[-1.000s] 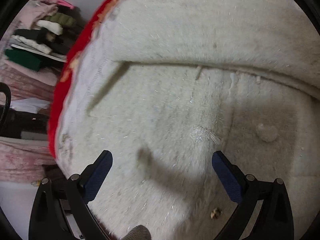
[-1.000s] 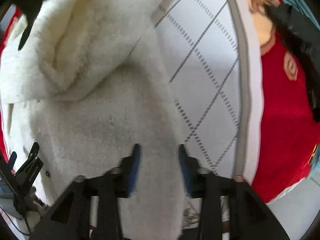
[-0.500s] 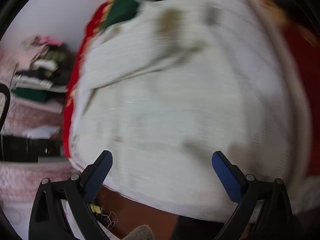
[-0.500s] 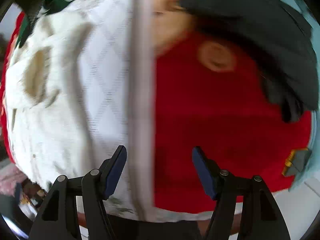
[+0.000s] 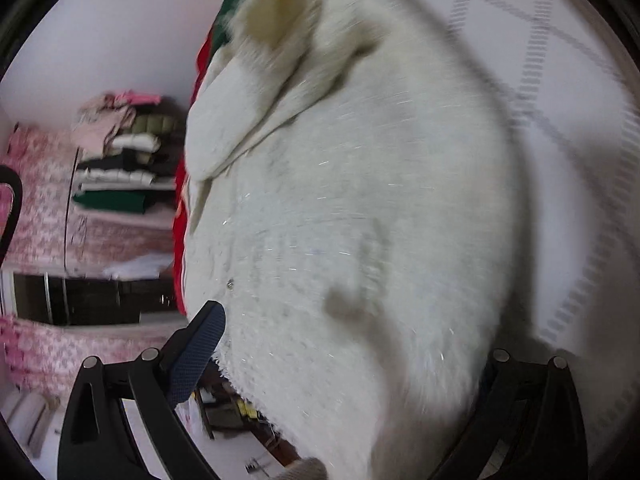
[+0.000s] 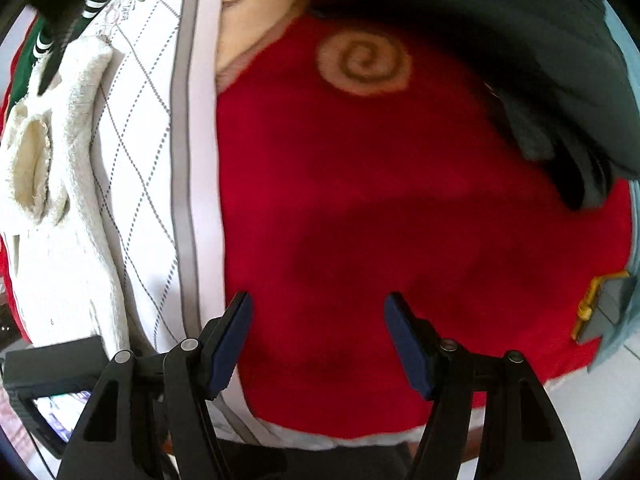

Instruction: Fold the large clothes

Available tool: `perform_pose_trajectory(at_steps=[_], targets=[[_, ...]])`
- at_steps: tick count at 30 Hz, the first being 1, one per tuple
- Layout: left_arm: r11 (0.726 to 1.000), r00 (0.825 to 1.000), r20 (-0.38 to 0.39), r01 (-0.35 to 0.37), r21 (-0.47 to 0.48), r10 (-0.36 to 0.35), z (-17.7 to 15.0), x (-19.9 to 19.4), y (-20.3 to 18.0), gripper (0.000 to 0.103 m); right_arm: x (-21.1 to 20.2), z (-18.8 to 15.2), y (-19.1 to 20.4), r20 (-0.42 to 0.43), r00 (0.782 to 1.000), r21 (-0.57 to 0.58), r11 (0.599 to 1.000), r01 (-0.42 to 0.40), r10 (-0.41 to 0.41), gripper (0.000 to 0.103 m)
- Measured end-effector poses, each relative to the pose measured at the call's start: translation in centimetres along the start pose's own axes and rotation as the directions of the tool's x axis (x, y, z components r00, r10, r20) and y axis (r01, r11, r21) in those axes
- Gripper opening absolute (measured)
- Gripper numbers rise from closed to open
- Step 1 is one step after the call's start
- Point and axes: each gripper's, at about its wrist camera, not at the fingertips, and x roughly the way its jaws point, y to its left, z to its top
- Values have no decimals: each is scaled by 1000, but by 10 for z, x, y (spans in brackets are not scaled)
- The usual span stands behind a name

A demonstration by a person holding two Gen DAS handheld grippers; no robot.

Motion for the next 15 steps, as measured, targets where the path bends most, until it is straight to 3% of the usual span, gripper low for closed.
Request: perform_pose_trajectory(at_steps=[2, 4, 5, 6, 7, 8, 10, 11, 14, 15], targets=[[1000, 1000, -17, 10, -27, -10, 4, 12, 12, 96, 3, 11, 7, 6, 1000, -5, 1000, -27, 28, 70], [996, 998, -22, 53, -66, -55, 5, 18, 31, 55, 13, 28, 26, 13, 996, -38, 995, -88, 89, 70], [993, 996, -23, 81, -87, -83, 5, 13, 35, 45, 14, 38, 31, 20, 993, -47, 992, -119, 120, 70], [987, 992, -18, 119, -111, -122, 4, 10, 43, 25, 15, 49, 42, 33, 982, -61, 981, -183, 185, 70], [982, 989, -9, 145, -123, -148, 4, 6, 48, 17, 13, 59, 52, 45, 966, -76, 965, -251, 255, 72], [977, 986, 6, 164, -137, -165, 4, 4, 58, 17, 12, 65, 62, 56, 951, -89, 950, -299, 304, 76], [963, 978, 23, 210, -166, -209, 1, 0, 72, 15, 7, 82, 90, 80, 876, -139, 876, -462, 475, 88], [956, 973, 32, 231, -181, -229, 1, -2, 81, 14, 6, 87, 98, 81, 847, -158, 846, -509, 525, 90], [937, 960, 46, 279, -208, -276, 2, -8, 95, 14, 1, 102, 138, 74, 729, -207, 726, -656, 680, 98], [932, 956, 50, 294, -212, -290, 3, -7, 100, 14, 4, 106, 150, 61, 709, -201, 704, -681, 703, 99]])
